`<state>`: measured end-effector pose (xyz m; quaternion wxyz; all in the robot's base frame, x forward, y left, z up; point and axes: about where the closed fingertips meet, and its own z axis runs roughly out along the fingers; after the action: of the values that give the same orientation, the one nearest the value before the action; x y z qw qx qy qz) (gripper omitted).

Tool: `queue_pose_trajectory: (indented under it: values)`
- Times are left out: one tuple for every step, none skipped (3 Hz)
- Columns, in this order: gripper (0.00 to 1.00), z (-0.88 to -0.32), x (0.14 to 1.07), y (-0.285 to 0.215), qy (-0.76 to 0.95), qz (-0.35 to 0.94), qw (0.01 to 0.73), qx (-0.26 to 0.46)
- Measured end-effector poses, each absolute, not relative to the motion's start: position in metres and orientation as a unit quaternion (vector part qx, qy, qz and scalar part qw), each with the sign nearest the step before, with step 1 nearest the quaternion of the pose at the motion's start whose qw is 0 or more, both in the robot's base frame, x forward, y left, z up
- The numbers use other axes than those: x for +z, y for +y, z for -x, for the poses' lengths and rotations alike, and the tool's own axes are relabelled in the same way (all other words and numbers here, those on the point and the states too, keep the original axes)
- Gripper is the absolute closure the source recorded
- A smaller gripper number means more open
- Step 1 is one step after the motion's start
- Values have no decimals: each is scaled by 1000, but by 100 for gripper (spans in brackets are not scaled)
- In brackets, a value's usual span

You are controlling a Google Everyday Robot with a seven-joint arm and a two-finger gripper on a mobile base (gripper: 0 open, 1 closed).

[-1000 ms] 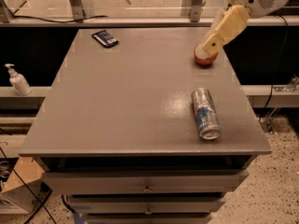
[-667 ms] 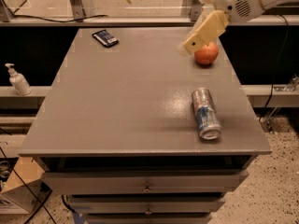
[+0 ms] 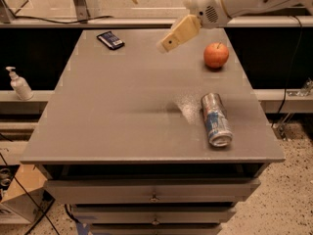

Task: Pick rxbar blueberry

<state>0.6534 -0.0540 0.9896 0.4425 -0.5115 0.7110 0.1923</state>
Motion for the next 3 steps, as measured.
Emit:
queue_pose_trajectory:
  values:
    - [0,-685,970,-26,706,512,443,206]
    - [0,-716,951,3,701,516,438,223]
    - [0,-740,936,36,699,510,437,246]
